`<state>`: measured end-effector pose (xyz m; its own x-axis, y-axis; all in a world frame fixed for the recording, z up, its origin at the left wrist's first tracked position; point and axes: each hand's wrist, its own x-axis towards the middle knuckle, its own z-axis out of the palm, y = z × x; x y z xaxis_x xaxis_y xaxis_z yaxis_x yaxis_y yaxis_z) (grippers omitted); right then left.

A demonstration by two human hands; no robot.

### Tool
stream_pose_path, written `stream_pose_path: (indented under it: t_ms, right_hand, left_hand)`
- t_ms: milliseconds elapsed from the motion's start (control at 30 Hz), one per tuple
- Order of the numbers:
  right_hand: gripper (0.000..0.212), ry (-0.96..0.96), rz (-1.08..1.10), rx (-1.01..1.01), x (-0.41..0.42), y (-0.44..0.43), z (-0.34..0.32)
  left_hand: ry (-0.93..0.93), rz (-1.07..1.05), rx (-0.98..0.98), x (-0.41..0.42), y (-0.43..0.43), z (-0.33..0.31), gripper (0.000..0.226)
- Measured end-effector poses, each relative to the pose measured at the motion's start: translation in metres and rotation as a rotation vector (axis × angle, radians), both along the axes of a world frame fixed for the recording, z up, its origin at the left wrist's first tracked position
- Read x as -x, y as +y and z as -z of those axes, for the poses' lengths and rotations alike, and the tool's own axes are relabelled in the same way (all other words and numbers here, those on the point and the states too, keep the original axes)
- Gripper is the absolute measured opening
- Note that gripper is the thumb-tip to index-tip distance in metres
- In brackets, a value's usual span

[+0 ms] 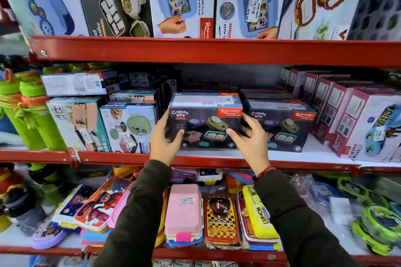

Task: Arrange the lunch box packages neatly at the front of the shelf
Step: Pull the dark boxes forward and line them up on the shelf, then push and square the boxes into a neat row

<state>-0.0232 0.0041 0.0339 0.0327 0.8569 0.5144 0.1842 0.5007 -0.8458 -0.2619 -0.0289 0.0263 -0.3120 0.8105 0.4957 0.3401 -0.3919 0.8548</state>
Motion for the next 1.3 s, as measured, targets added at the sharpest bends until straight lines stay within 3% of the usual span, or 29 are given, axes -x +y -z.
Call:
stream_pose_path:
  t_ms: [200, 700, 933, 1033, 1133, 1200, 1300]
  right_hand:
    - [0.063, -0.157, 0.123, 0.096, 0.015, 0.018, 0.015]
    - [0.059, -0.123, 0.186, 0.16, 0.026, 0.023, 0.021]
    - [0.051, 0.141, 0.023, 0.281, 0.03, -0.002, 0.005]
    - [0.07, 0.228, -0.019, 0.328, 0.029, -0.006, 0.004]
    - [0.092, 0.284, -0.059, 0.357, 0.022, -0.009, 0.009]
    - [0.086, 0.277, -0.086, 0.351, 0.018, -0.015, 0.009]
    - [0.049, 0.218, -0.094, 0.342, 0.014, -0.02, 0.013]
  left_hand:
    - [0.02, -0.028, 0.156, 0.002, 0.024, 0.009, 0.07]
    - [0.014, -0.039, 0.224, 0.0, 0.029, 0.008, 0.073]
    - [-0.331, 0.086, 0.211, -0.008, 0.022, 0.008, 0.074]
    - [-0.383, 0.112, 0.209, 0.001, 0.032, 0.025, 0.092]
    - [-0.349, 0.089, 0.205, 0.0, 0.02, 0.025, 0.095]
    - [-0.318, 0.065, 0.187, -0.005, 0.008, 0.018, 0.094]
    - [-0.286, 0.03, 0.153, -0.01, -0.006, 0.015, 0.09]
